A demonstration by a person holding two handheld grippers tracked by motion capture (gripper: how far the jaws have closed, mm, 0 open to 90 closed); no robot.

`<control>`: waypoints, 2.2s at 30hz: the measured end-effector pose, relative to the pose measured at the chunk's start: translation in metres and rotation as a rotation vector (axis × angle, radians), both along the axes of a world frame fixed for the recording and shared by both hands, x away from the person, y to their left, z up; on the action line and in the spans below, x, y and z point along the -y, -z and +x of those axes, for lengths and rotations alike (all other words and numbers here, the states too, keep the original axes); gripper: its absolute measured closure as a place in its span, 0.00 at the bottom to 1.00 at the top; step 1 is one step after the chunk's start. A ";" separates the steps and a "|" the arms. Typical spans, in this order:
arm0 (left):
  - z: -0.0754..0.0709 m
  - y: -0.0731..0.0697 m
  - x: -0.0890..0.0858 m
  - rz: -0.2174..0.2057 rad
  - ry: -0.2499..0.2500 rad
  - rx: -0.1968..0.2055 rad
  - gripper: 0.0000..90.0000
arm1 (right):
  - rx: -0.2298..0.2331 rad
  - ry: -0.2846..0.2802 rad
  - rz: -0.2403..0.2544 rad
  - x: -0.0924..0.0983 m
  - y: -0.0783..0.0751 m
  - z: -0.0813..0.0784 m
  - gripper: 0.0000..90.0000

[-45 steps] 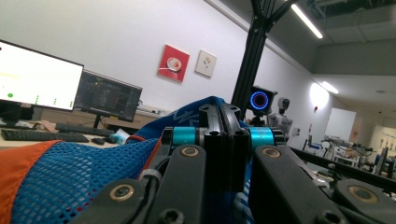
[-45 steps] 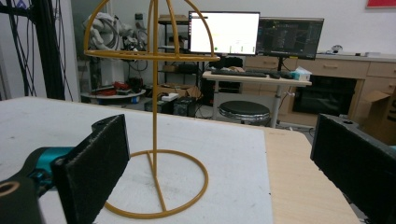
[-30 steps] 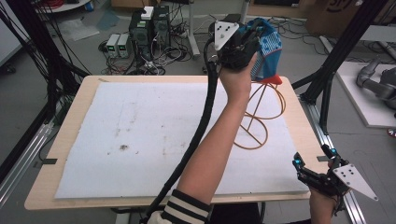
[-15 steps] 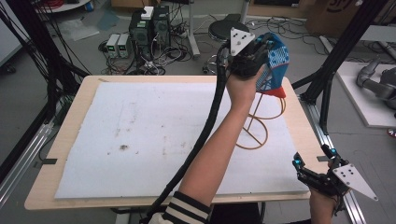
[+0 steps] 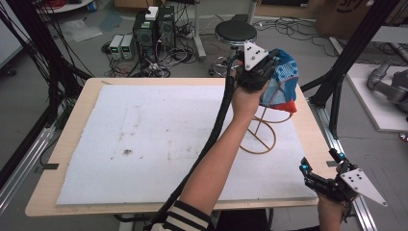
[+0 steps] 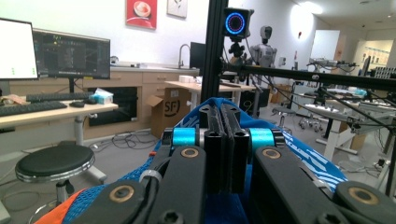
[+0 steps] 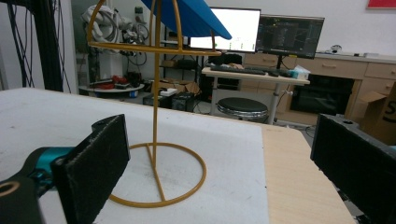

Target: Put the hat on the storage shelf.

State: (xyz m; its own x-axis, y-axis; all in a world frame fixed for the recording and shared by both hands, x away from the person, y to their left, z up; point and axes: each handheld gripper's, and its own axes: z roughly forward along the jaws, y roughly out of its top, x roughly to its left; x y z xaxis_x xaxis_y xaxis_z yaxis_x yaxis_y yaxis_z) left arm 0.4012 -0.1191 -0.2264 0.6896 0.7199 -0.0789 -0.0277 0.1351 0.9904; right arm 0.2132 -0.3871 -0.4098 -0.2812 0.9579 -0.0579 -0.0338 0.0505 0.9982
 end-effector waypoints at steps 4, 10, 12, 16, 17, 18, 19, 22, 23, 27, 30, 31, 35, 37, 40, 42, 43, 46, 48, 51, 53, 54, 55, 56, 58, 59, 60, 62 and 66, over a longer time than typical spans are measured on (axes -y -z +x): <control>0.002 0.007 0.000 -0.002 -0.005 -0.012 0.98 | -0.003 0.001 0.001 0.000 0.000 0.000 0.05; 0.005 0.013 -0.001 0.009 -0.019 -0.023 0.97 | -0.005 0.003 0.000 0.000 0.001 0.000 0.05; 0.005 0.013 0.000 0.016 -0.023 -0.028 0.97 | -0.007 0.002 0.001 0.000 0.001 0.000 0.05; 0.005 0.014 0.001 0.013 -0.020 -0.024 0.93 | -0.007 0.000 -0.005 0.000 0.001 0.000 0.05; 0.005 0.014 0.001 0.016 -0.020 -0.022 0.93 | -0.008 0.000 -0.005 0.000 0.001 0.000 0.05; 0.005 0.014 0.001 0.020 -0.023 -0.021 0.93 | -0.008 0.000 -0.004 0.000 0.001 0.000 0.05; 0.005 0.014 0.001 0.023 -0.021 -0.022 0.93 | -0.009 0.000 -0.004 0.000 0.001 0.000 0.05; 0.005 0.015 0.002 0.027 -0.021 -0.020 0.93 | -0.007 0.002 -0.004 -0.001 0.001 0.001 0.05; 0.005 0.015 0.002 0.026 -0.019 -0.020 0.93 | -0.007 0.001 -0.005 -0.001 0.001 0.001 0.05; 0.004 0.014 0.001 0.026 -0.022 -0.015 0.92 | -0.008 0.001 -0.004 -0.001 0.001 0.000 0.05; 0.004 0.013 0.000 0.018 -0.021 -0.010 0.84 | -0.006 0.000 -0.004 -0.001 0.001 0.001 0.05; 0.003 0.012 -0.001 0.011 -0.021 -0.005 0.82 | -0.007 -0.001 -0.006 -0.001 0.001 0.001 0.05; 0.002 0.010 -0.004 -0.011 -0.034 0.003 0.62 | -0.007 -0.003 -0.005 -0.001 0.001 0.001 0.05; 0.002 0.008 -0.006 -0.016 -0.050 0.004 0.54 | -0.009 -0.003 0.000 -0.002 0.001 0.001 0.05; 0.002 0.007 -0.009 -0.012 -0.067 0.003 0.41 | -0.009 -0.005 -0.003 -0.002 0.001 0.001 0.05; 0.002 0.006 -0.011 -0.008 -0.070 0.003 0.34 | -0.006 -0.007 -0.004 -0.003 0.001 0.002 0.05; 0.001 0.006 -0.012 -0.004 -0.072 0.005 0.31 | -0.012 -0.007 -0.004 -0.004 0.001 0.002 0.05; -0.001 0.004 -0.017 0.017 -0.057 0.031 0.24 | -0.009 -0.009 -0.005 -0.005 0.002 0.003 0.05; -0.003 0.002 -0.020 0.024 -0.055 0.046 0.21 | -0.011 -0.012 -0.004 -0.005 0.002 0.003 0.05; -0.007 -0.003 -0.027 0.036 -0.070 0.067 0.21 | -0.012 -0.015 0.001 -0.007 0.002 0.004 0.05; -0.009 -0.005 -0.032 0.038 -0.072 0.075 0.21 | -0.009 -0.017 0.002 -0.008 0.002 0.005 0.05; -0.010 -0.006 -0.035 0.039 -0.078 0.080 0.21 | -0.006 -0.020 0.007 -0.009 0.002 0.005 0.05; -0.011 -0.007 -0.038 0.040 -0.081 0.084 0.20 | -0.013 -0.019 0.004 -0.009 0.002 0.005 0.05; -0.013 -0.008 -0.041 0.042 -0.087 0.087 0.20 | -0.009 -0.020 0.002 -0.010 0.002 0.006 0.05; -0.015 -0.008 -0.048 0.040 -0.097 0.092 0.20 | -0.008 -0.022 0.010 -0.011 0.002 0.006 0.05; -0.016 -0.009 -0.052 0.040 -0.102 0.095 0.20 | -0.011 -0.022 0.012 -0.011 0.002 0.006 0.05; -0.018 -0.009 -0.056 0.036 -0.106 0.097 0.20 | -0.008 -0.021 0.014 -0.011 0.002 0.007 0.05; -0.020 -0.009 -0.065 0.034 -0.116 0.102 0.20 | -0.001 -0.023 0.016 -0.011 0.001 0.007 0.05; -0.026 -0.010 -0.084 0.034 -0.141 0.116 0.20 | 0.004 -0.023 0.021 -0.013 0.001 0.008 0.05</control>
